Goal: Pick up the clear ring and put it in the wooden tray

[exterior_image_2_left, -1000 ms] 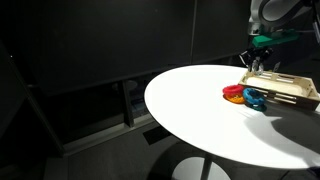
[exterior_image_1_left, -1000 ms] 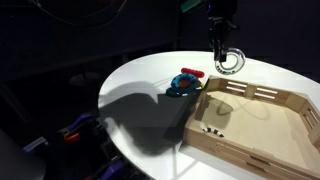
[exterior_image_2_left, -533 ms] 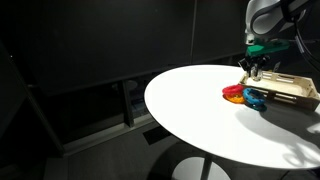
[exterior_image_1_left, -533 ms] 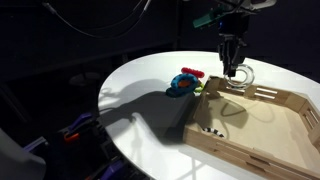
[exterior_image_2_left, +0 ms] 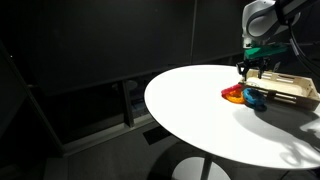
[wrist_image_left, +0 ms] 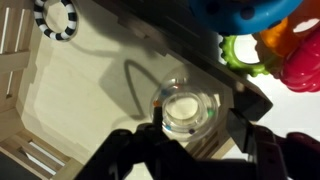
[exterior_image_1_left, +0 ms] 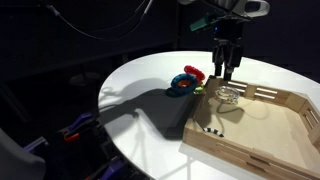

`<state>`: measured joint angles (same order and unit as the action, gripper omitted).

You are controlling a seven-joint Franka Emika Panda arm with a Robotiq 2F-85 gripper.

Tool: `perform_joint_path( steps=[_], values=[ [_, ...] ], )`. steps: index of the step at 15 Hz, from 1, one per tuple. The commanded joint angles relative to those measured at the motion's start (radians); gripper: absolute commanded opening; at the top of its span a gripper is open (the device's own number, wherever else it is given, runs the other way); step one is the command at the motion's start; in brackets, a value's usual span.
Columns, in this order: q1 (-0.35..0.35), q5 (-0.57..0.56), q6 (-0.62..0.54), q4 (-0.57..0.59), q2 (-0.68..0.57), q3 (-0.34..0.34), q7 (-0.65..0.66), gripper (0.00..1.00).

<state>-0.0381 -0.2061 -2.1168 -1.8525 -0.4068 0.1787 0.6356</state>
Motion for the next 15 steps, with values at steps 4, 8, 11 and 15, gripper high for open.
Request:
perform_joint_path(
  steps=[4,8,11,15],
  values=[
    [0.011,0.028,0.124,0.009,0.092,-0.025,-0.115,1.00],
    [0.003,0.065,0.151,-0.014,0.169,-0.063,-0.293,1.00],
    [-0.006,0.114,0.186,-0.022,0.213,-0.087,-0.452,1.00],
    [-0.003,0.127,0.237,-0.039,0.270,-0.098,-0.574,1.00]
  ],
)
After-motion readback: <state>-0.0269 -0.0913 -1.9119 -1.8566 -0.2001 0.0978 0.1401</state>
